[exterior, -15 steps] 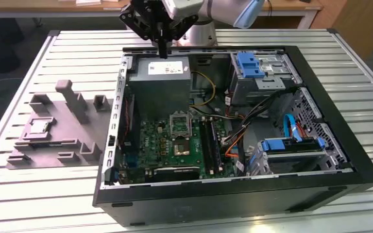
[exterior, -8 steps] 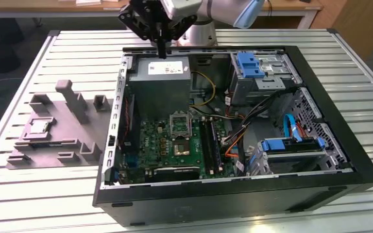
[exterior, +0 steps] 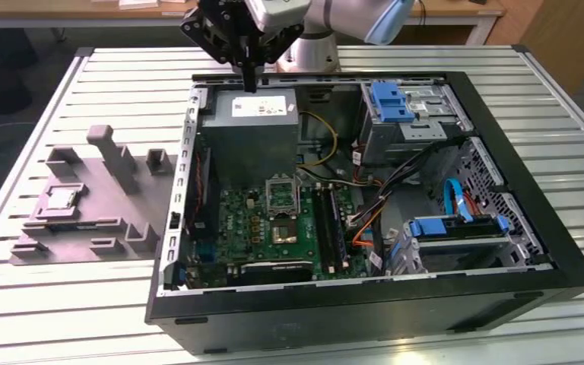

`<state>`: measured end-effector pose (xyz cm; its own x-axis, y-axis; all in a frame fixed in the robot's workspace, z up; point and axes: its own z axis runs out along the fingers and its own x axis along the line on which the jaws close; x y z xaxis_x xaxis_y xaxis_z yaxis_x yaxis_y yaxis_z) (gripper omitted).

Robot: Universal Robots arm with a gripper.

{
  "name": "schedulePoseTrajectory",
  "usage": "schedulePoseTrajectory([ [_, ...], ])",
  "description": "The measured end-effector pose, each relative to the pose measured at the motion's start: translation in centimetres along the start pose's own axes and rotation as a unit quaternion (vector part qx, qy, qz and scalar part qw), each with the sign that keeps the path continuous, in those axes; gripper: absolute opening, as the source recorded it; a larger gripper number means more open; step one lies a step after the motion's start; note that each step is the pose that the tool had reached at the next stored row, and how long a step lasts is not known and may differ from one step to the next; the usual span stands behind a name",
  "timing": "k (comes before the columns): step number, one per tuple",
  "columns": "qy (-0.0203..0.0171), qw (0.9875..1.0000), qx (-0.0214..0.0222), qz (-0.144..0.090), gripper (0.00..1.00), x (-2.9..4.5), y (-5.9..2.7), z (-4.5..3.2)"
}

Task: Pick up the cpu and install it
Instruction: 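Reach for the cpu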

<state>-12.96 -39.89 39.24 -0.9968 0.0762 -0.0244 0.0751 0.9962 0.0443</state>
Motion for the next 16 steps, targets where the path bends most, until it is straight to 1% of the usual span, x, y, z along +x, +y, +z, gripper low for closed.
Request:
schedulePoseTrajectory([
  [1,0.0000,1.0000,0.0000,0.000,0.11,0.03,0.00,0.00],
  [2,0.0000,1.0000,0.0000,0.000,0.11,0.36,-0.03,0.03],
  [7,0.0000,1.0000,0.0000,0.000,0.11,0.58,-0.04,0.04],
  [8,0.0000,1.0000,0.0000,0.000,0.11,0.98,-0.08,0.04],
  [12,0.0000,1.0000,0.0000,0.000,0.11,1.14,-0.09,0.05],
  [13,0.0001,1.0000,0.0000,0.000,0.11,1.35,-0.11,0.07],
  [16,0.0000,1.0000,0.0000,0.000,0.11,1.39,-0.11,0.07],
])
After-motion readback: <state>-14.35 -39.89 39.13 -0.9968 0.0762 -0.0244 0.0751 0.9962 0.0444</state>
